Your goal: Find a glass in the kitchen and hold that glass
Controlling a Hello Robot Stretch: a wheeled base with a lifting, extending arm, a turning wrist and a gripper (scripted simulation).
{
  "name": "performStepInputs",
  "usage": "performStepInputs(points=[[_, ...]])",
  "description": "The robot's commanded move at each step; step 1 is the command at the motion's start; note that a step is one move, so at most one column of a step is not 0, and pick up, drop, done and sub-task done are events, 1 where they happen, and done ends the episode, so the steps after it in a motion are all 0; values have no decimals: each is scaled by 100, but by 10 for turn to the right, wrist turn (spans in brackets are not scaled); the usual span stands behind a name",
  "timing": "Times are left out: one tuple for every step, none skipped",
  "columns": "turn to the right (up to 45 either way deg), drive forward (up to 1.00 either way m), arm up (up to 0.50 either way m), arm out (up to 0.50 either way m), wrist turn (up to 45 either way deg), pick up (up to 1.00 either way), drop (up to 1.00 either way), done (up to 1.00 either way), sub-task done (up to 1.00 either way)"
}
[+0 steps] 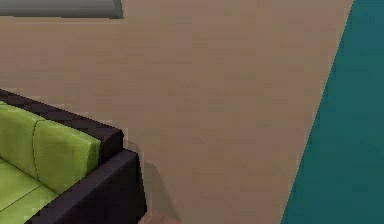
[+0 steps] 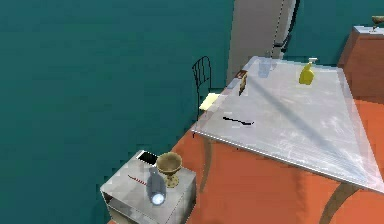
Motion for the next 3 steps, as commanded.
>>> performStepInputs(points=[[0,0,18,0,0,0,0,0,0],[0,0,0,46,0,0,0,0,0],[0,0,0,0,450,0,0,0,0]])
